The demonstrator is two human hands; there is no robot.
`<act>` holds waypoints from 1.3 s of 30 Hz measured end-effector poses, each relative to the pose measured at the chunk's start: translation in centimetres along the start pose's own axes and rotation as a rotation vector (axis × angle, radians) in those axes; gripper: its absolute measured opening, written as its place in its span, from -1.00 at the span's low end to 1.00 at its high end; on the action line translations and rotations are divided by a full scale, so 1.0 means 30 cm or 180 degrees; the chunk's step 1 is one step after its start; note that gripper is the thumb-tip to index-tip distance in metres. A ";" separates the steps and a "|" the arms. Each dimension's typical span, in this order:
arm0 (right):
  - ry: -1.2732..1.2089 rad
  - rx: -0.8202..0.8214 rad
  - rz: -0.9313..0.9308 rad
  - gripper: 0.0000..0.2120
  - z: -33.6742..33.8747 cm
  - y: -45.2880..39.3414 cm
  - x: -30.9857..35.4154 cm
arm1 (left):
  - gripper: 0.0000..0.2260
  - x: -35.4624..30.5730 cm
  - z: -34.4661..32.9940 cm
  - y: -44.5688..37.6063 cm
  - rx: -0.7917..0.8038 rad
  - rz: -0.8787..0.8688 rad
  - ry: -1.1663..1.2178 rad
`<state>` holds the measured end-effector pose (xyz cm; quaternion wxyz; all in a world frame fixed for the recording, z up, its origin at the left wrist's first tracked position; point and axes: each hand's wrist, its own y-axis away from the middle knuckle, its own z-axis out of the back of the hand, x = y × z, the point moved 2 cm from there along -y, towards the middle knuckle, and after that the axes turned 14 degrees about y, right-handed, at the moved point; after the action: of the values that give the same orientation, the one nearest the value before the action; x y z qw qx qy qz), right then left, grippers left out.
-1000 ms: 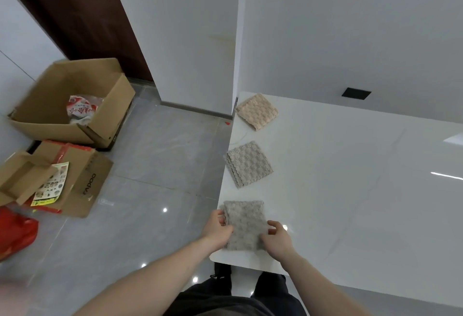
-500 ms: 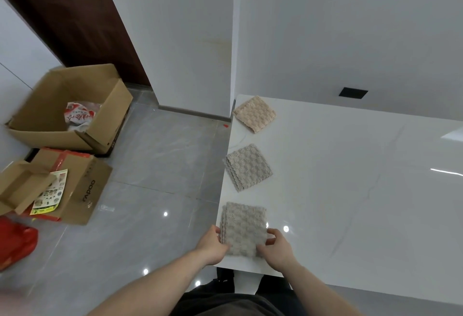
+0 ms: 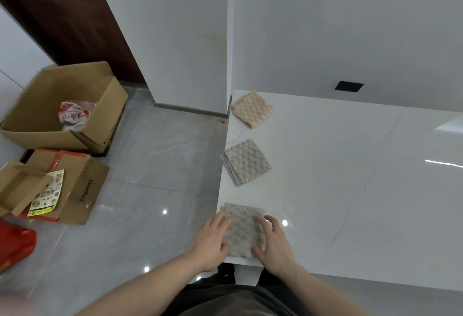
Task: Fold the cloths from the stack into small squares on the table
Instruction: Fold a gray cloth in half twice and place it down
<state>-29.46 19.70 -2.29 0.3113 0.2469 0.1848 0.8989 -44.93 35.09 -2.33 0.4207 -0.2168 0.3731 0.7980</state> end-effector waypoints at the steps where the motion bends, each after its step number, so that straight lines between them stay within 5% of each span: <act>1: 0.0103 0.0069 0.0081 -0.23 -0.007 0.000 0.007 | -0.36 0.004 -0.011 -0.004 0.0192 -0.0037 -0.0151; 5: 0.0372 0.0475 0.0065 -0.24 -0.038 -0.001 0.039 | -0.34 0.022 -0.034 -0.020 0.0678 0.0184 -0.0485; 20: 0.0618 0.0646 0.0112 -0.26 -0.009 0.010 0.071 | -0.29 0.028 -0.025 -0.030 0.0699 0.0096 -0.0696; 23: 0.0343 0.0809 0.0010 -0.25 0.001 -0.003 0.064 | -0.35 0.015 0.009 -0.058 0.0677 0.0107 -0.0520; 29: -0.0511 0.0145 -0.0482 -0.45 0.122 -0.087 0.016 | -0.57 -0.022 0.196 -0.238 -0.0258 0.0415 0.0204; 39: -0.1610 0.0352 -0.1212 -0.36 0.304 -0.311 -0.029 | -0.42 -0.066 0.414 -0.560 -0.0422 0.0998 0.0769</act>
<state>-19.39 27.66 0.28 0.4961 0.4400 0.1930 0.7232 -30.23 49.92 -0.15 0.2284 -0.2775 0.3966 0.8447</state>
